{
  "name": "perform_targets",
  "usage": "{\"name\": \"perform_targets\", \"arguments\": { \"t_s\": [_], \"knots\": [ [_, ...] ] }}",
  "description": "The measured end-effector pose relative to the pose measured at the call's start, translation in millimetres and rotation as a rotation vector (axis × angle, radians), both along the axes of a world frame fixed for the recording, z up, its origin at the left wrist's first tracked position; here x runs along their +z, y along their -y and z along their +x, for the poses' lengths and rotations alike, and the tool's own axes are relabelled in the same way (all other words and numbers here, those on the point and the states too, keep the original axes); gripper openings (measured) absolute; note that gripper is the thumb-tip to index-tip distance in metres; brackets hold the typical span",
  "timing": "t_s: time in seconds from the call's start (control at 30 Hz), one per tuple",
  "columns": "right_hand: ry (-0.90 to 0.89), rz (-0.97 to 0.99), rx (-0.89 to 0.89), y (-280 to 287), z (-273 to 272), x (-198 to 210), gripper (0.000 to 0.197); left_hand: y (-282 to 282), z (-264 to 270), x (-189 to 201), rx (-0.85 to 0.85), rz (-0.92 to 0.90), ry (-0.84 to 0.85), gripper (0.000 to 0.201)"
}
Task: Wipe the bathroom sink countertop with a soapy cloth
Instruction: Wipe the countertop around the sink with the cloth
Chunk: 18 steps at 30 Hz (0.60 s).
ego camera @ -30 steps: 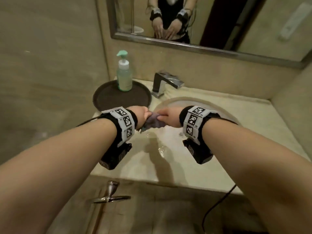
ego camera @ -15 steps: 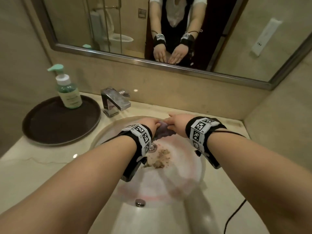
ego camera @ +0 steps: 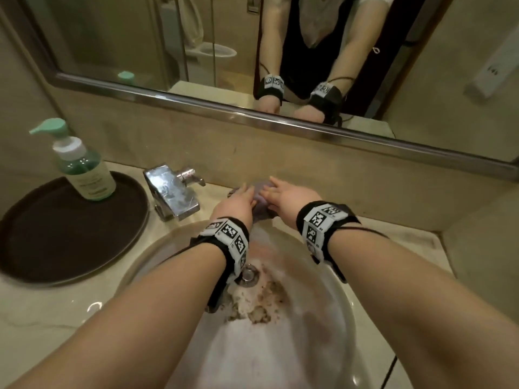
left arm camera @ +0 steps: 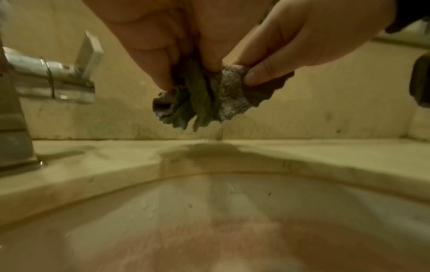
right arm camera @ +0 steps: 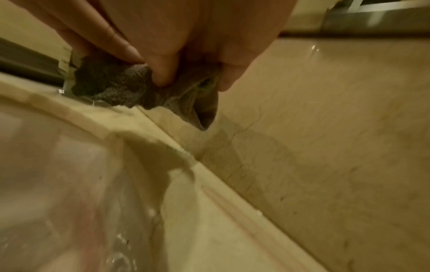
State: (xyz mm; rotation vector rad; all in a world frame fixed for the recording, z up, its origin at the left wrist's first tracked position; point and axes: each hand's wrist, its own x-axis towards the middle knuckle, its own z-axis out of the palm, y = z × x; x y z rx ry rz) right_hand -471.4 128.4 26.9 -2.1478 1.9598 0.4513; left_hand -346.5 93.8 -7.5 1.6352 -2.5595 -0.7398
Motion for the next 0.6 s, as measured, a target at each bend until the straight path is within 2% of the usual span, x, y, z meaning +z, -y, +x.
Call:
{"name": "perform_targets", "arguments": {
  "t_s": [0.1, 0.23, 0.37, 0.47, 0.6],
  "knots": [
    [0.025, 0.012, 0.002, 24.5, -2.2, -38.4, 0.052, 17.0, -5.7, -26.6, 0.005, 0.022, 0.1, 0.057],
    [-0.044, 0.163, 0.091, 34.7, -1.3, -78.5, 0.051, 24.1, -12.0, -59.0, -0.025, 0.089, 0.232, 0.056],
    [-0.094, 0.098, 0.125, 33.4, -5.0, -86.2, 0.058, 28.1, -19.0, -65.1, -0.088, 0.141, 0.384, 0.06],
    [-0.073, 0.086, 0.138, 36.4, -6.9, -86.9, 0.062, 27.7, -18.4, -66.3, -0.103, 0.108, 0.423, 0.06],
    [-0.011, 0.096, 0.099, 47.0, -3.5, -93.2, 0.056, 36.6, -13.3, -68.3, -0.055, 0.083, 0.438, 0.06]
  ]
}}
